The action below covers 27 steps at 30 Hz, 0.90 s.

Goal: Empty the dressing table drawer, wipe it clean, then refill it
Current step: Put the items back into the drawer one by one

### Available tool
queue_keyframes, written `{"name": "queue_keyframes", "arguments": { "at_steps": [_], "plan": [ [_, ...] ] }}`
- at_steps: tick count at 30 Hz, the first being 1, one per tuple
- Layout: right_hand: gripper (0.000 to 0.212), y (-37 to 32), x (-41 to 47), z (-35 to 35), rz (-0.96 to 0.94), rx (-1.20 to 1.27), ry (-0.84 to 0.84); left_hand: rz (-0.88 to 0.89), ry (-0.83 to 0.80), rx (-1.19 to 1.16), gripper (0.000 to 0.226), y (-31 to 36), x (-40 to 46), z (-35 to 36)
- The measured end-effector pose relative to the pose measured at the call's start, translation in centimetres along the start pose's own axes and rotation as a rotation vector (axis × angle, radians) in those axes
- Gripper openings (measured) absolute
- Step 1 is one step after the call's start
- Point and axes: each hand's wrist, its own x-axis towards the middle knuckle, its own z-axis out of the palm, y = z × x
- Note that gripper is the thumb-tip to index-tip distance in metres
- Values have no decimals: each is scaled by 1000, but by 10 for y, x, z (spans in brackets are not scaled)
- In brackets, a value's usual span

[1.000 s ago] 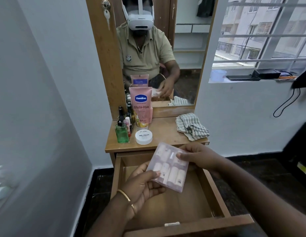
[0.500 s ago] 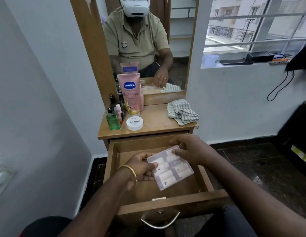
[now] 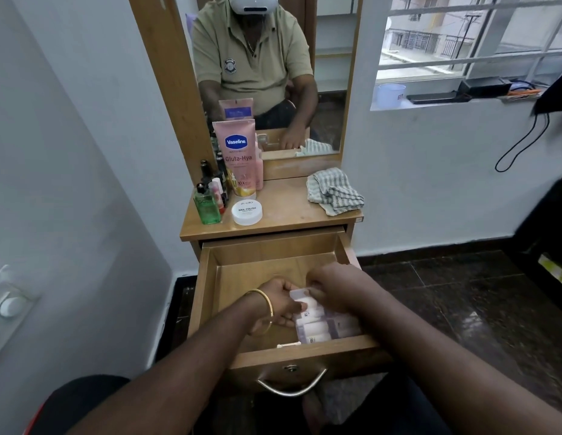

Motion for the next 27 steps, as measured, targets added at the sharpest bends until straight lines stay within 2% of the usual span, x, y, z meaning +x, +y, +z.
{"name": "queue_keyframes", "arguments": {
  "at_steps": [5,8,11,15,17,20,22,24,27],
  "plan": [
    [14,-2,3,5,39,-22,-75,113,101,364,29,0,8,1],
    [12,-1,9,9,33,-78,-139,136,109,466,35,-2,12,0],
    [21,0,15,14,34,-94,-182,160,128,539,39,-4,15,-1],
    [25,-3,14,14,38,-206,-175,188,215,543,41,-7,17,-8],
    [20,-11,14,2,48,-177,-17,256,345,380,30,-7,18,-21],
    [7,-33,22,-24,60,125,336,348,539,-96,16,0,13,-45],
    [17,-52,36,-38,65,328,507,374,586,-333,13,3,11,-56],
    [32,-67,58,-45,72,410,588,379,610,-473,15,4,12,-62],
    [53,-87,89,-48,96,413,589,381,645,-549,20,4,15,-65]
  ]
}}
